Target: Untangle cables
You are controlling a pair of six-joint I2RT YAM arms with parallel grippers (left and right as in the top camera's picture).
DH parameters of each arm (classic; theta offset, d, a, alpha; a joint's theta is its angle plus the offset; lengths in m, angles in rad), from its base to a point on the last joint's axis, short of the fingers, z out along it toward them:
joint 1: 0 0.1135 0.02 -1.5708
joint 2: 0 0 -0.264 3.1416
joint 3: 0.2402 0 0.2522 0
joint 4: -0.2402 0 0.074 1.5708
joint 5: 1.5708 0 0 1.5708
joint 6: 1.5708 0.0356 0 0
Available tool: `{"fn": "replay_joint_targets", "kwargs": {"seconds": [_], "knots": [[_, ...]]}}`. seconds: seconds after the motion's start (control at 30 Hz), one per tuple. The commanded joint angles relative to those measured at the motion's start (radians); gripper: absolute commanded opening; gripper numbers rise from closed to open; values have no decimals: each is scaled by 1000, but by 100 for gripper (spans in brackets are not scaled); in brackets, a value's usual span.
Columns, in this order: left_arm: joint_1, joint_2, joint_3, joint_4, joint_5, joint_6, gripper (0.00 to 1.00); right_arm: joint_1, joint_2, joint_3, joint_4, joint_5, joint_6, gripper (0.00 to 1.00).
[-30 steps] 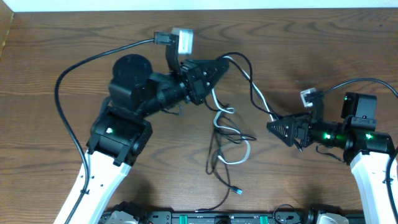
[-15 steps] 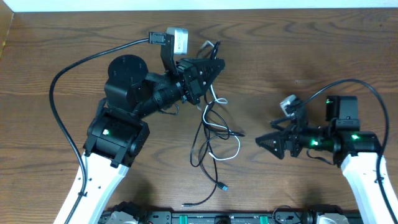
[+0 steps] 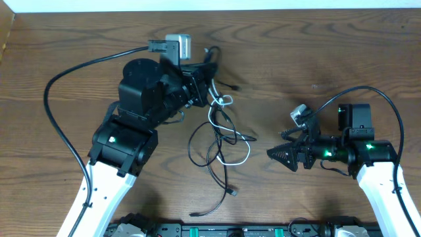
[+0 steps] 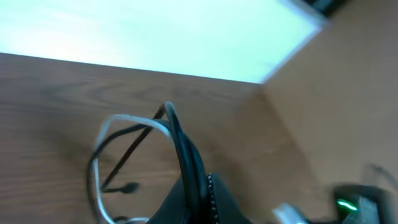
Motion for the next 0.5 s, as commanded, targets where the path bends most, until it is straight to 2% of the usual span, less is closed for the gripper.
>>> {"fn": "replay_joint_targets", "kwargs": {"seconds": [0.0,0.3,0.47], "knots": [[4,27,21,-32,-248,95,7,8,2,-7,2,-13,10,87],[4,134,21,-183,-661,105,7,8,2,-7,-2,-13,10,87],[5,199,21,-249,-761,105,7,8,2,-7,-5,-13,10,87]]}}
